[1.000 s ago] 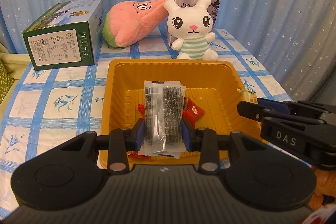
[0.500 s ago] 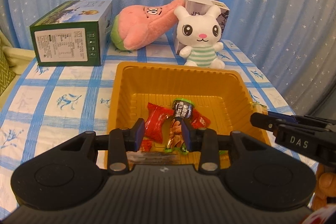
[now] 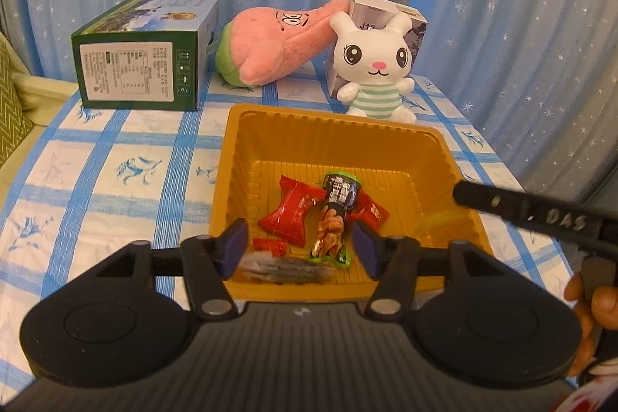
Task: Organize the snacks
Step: 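Open both tools to drop the packet and candy into the tray, then move both tools back toward the two candies left on the table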
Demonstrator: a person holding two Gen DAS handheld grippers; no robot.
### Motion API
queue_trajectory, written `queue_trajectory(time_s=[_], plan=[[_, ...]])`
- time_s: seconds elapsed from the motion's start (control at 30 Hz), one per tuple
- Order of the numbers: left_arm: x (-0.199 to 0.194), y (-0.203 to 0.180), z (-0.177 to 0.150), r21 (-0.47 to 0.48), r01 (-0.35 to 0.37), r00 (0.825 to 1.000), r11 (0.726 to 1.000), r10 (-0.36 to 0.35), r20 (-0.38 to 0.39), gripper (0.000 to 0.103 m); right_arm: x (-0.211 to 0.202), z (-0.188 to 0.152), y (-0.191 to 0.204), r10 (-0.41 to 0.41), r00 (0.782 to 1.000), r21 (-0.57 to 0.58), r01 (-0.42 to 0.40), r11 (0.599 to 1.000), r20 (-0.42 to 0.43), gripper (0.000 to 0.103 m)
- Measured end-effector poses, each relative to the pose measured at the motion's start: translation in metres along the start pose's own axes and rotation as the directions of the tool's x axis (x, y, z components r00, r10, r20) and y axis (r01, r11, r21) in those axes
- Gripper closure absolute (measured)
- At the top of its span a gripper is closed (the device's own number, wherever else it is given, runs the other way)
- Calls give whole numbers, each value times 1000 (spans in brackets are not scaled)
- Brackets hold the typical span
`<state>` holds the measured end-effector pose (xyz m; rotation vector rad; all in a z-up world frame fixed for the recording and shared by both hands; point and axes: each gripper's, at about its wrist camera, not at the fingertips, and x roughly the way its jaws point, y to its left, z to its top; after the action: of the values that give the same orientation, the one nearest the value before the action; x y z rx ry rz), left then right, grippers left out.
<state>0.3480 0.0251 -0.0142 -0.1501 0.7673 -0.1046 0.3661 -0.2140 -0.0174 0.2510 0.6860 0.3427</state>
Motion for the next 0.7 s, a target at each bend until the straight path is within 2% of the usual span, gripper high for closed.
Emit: queue_trajectory(time_s=[0.17,0.43,0.7], plan=[[-14,2,-16,-17,-3,1000,1000,3,5,40,-18,-9,-12,-25,1000,33,25,999,7,29],[-47,0,-52,-56,-7,1000,998,7,7,37,-61,-47,-27,-90,996,79,92,993,-29,29],[-83,-11,-80,-51,-8,1000,999,9,24,31,-103,-81,-17,-102,994,94,105,990,-43,29]])
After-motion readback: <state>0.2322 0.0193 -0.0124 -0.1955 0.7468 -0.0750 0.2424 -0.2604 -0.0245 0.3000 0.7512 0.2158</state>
